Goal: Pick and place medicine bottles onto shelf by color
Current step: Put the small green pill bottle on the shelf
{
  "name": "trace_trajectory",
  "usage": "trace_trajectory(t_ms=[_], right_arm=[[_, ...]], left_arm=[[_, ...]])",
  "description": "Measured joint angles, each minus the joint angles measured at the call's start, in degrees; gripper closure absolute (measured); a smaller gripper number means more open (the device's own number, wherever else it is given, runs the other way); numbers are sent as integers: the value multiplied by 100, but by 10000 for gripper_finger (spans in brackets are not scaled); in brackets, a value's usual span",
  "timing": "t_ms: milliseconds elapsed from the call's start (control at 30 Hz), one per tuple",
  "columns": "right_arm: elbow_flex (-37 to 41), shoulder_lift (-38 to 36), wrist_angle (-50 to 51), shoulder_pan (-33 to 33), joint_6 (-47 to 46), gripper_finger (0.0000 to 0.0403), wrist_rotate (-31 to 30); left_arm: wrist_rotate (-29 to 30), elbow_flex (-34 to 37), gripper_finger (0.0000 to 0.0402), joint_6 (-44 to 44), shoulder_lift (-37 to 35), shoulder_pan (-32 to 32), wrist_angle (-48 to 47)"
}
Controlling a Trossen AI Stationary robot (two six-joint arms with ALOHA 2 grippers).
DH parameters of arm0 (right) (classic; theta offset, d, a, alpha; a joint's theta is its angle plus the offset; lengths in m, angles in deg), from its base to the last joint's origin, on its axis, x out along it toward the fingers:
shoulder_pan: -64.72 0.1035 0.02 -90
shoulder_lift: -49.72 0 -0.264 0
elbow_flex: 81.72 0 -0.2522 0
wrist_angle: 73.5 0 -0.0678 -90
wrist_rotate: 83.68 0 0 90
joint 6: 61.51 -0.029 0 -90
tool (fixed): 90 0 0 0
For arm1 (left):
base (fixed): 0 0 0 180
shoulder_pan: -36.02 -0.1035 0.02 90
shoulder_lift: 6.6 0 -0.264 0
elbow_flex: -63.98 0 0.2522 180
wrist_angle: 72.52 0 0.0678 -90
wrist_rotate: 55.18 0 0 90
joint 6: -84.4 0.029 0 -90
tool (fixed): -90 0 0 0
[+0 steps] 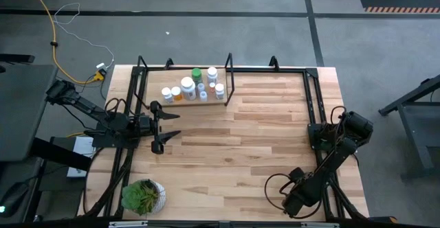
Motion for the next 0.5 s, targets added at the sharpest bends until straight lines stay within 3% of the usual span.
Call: trace_trajectory(t_ms=[500], right_arm=[[0, 0, -304, 0, -180, 124, 48]], left_arm=[[0, 0, 144, -20, 0, 2, 0]])
